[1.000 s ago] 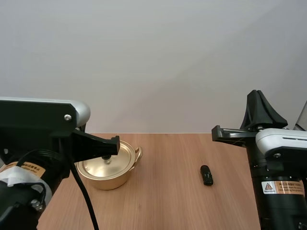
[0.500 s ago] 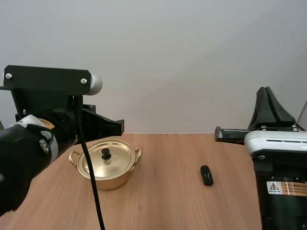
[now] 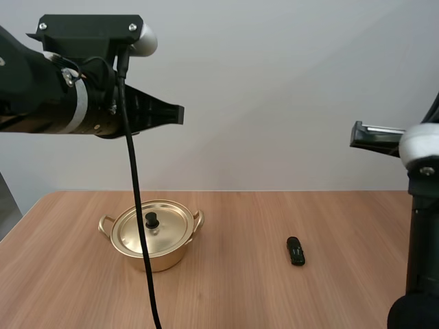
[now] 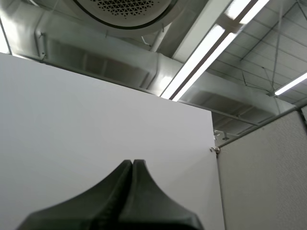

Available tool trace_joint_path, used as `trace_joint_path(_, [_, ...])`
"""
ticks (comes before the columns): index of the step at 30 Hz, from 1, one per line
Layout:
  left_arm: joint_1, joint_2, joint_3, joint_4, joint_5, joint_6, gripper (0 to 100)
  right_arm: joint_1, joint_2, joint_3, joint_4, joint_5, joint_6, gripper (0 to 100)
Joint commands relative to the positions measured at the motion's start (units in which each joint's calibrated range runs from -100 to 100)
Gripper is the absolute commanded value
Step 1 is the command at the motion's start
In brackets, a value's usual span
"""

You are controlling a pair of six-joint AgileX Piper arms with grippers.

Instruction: Open the pot, put the car inside, and close it

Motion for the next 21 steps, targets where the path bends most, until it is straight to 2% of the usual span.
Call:
trace_joint_path(1, [0.05, 1.7, -2.2, 0.2, -0.1, 0.5, 0, 0.0, 2.4, -8.4, -3.7, 108.4, 0.4, 0])
trace_joint_path(7, [0.05, 5.6, -6.3, 1.4, 4.9, 1.6, 0, 0.0, 12.6, -14.1, -16.2, 124.5, 9.0, 0])
trace_joint_path(14, [0.05, 6.5, -6.6, 2.5, 4.3, 3.8, 0, 0.0, 27.9, -19.6, -14.2, 133.0, 11.6, 0])
trace_joint_path(18, [0.05, 7.7, -7.0, 9.0, 4.9, 3.8, 0, 0.0, 35.5, -21.9, -13.6, 133.6, 11.7, 0])
trace_joint_path(21, [0.05, 10.7, -9.8, 13.2, 13.5, 4.0, 0, 0.0, 39.2, -22.1, -13.6, 132.7, 11.7, 0])
